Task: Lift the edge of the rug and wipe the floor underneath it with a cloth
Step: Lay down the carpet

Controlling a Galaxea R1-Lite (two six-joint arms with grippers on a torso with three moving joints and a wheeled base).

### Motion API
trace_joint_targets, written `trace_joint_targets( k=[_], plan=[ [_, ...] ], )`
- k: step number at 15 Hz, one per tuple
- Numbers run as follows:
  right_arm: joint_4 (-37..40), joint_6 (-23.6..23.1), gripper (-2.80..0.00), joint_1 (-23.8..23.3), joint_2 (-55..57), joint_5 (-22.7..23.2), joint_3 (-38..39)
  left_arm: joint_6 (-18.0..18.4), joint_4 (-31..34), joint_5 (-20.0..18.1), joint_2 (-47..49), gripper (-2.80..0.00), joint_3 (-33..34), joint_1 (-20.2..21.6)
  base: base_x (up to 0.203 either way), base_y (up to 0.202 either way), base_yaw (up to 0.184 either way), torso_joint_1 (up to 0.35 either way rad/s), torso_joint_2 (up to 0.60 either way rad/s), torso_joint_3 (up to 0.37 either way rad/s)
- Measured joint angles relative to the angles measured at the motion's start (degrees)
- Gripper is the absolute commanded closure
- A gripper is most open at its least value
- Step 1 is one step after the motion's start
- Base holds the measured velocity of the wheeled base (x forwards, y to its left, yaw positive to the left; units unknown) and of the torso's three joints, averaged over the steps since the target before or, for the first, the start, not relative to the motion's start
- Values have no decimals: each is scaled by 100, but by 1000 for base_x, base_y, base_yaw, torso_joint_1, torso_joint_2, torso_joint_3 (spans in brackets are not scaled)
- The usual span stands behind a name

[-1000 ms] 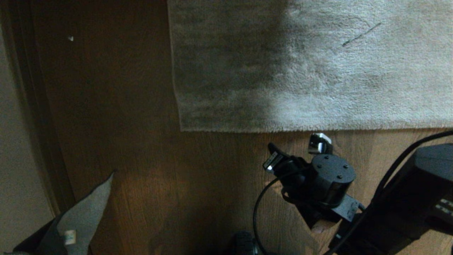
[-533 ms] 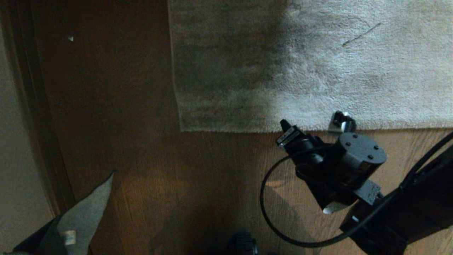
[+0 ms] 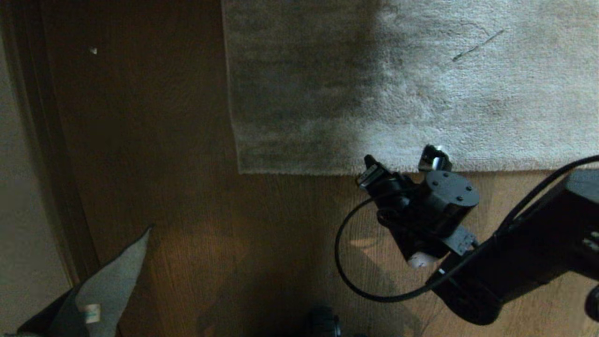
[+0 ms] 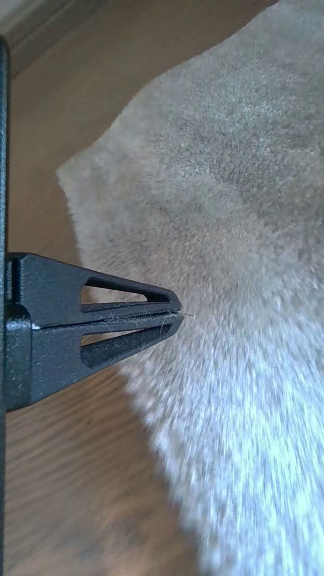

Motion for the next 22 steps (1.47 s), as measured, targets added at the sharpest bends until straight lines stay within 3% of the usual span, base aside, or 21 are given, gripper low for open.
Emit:
trace_joint_targets(
  k=[5,22],
  plan=[
    [0,-25,0,17,552,66,-914,0,0,0,0,0,0,0,0,0,0,0,0,0],
    [-18,-19,0,26,1549,61,-1693,0,-2,-2,0,0,0,0,0,0,0,0,0,0]
  ],
)
